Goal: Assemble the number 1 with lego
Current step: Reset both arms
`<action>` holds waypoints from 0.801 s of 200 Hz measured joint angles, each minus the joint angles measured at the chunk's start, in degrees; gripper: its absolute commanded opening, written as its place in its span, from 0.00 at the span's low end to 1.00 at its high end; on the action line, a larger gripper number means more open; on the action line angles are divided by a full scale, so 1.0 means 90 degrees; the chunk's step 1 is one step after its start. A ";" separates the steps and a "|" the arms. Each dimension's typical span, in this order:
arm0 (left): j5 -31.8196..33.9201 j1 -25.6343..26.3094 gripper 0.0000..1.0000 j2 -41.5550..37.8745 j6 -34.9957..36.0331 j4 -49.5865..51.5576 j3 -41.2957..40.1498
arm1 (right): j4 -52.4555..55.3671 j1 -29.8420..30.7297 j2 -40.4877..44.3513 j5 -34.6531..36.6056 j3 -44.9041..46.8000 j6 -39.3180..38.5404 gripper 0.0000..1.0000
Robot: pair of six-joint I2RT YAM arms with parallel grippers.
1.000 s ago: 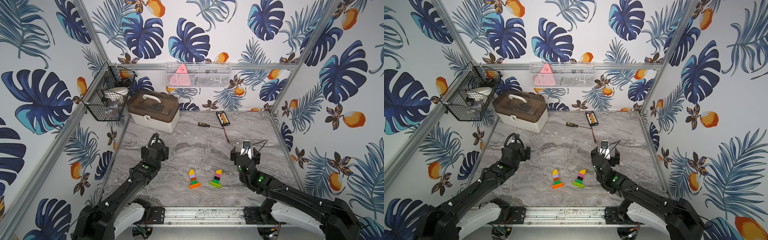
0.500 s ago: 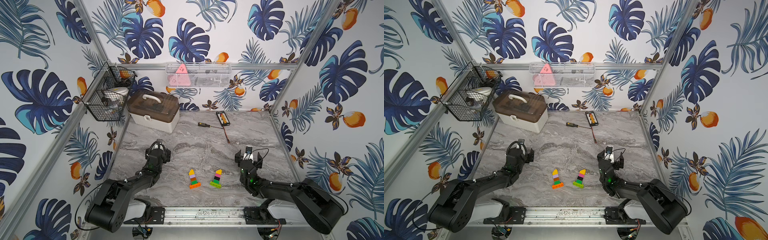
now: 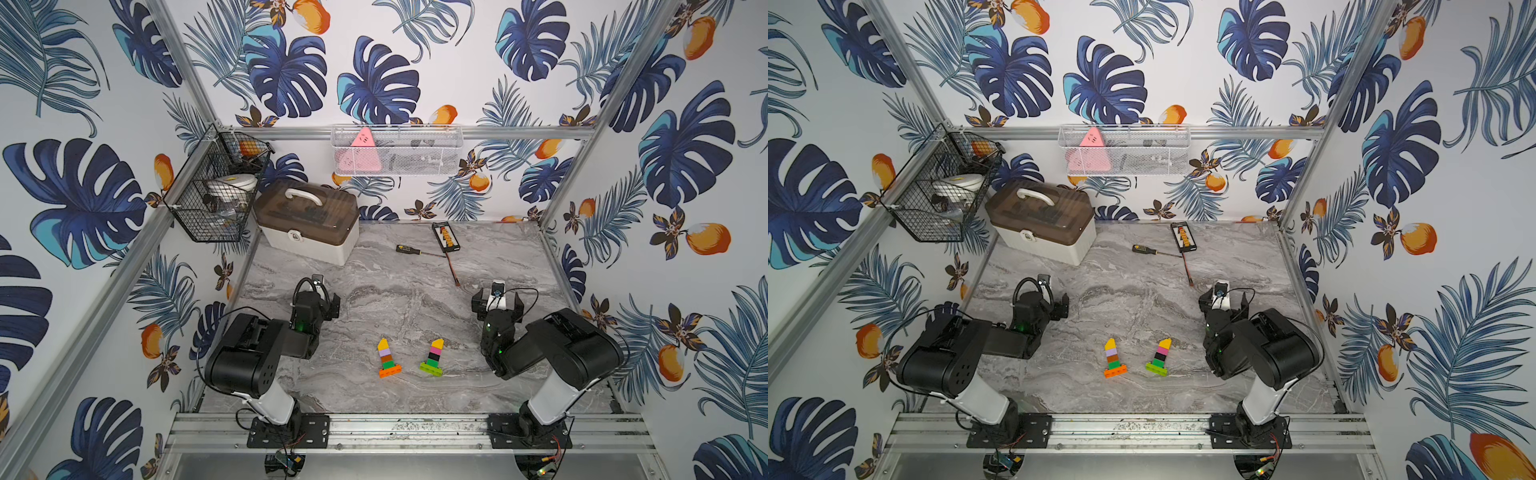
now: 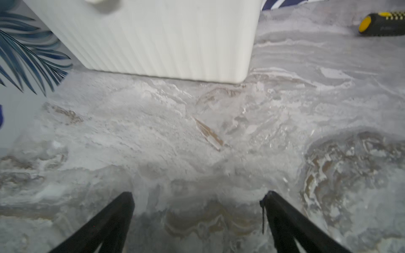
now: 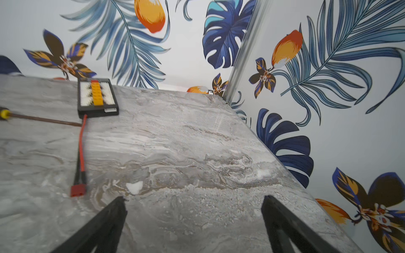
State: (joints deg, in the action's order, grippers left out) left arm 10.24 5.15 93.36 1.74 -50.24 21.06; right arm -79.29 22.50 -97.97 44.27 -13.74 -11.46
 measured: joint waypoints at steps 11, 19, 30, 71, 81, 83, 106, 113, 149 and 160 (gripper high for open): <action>-0.0090 -0.0044 0.99 0.0015 -0.0039 -0.0155 0.0000 | 0.0068 -0.0090 0.0170 -0.0272 -0.0005 0.0092 0.95; -0.0087 -0.0058 0.99 0.0024 -0.0068 -0.0231 0.0002 | 0.0092 -0.0219 0.0214 -0.0542 -0.0056 0.0180 0.95; -0.0104 -0.0068 0.99 0.0039 -0.0100 -0.0274 0.0012 | 0.0250 -0.0457 0.0214 -0.0865 -0.0129 0.0243 1.00; -0.0107 -0.0073 0.99 0.0049 -0.0187 -0.0359 0.0022 | 0.1168 -0.1001 0.0219 -0.1897 -0.0478 0.0724 1.00; -0.0107 -0.0075 0.99 0.0046 -0.0194 -0.0364 0.0029 | 0.1197 -0.1018 0.0204 -0.1936 -0.0488 0.0777 1.00; -0.0107 -0.0075 0.99 0.0046 -0.0202 -0.0364 0.0029 | 0.1195 -0.1018 0.0192 -0.1936 -0.0486 0.0787 1.00; -0.0104 -0.0075 0.99 0.0041 -0.0209 -0.0362 0.0034 | 0.1370 -0.1035 0.0172 -0.2069 -0.0483 0.0821 1.00; -0.0102 -0.0075 0.99 0.0041 -0.0209 -0.0367 0.0034 | 0.1372 -0.1032 0.0180 -0.2079 -0.0488 0.0835 1.00; -0.0102 -0.0070 0.99 0.0041 -0.0214 -0.0364 0.0039 | 0.1360 -0.1025 0.0151 -0.2142 -0.0488 0.0843 1.00; -0.0102 -0.0070 0.99 0.0041 -0.0216 -0.0364 0.0039 | 0.1345 -0.1025 0.0148 -0.2144 -0.0488 0.0843 1.00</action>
State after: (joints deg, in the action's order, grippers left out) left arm 9.32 4.51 93.73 -0.21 -53.52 21.41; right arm -67.18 13.28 -96.64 24.97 -18.13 -3.88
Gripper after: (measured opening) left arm 0.989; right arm 0.998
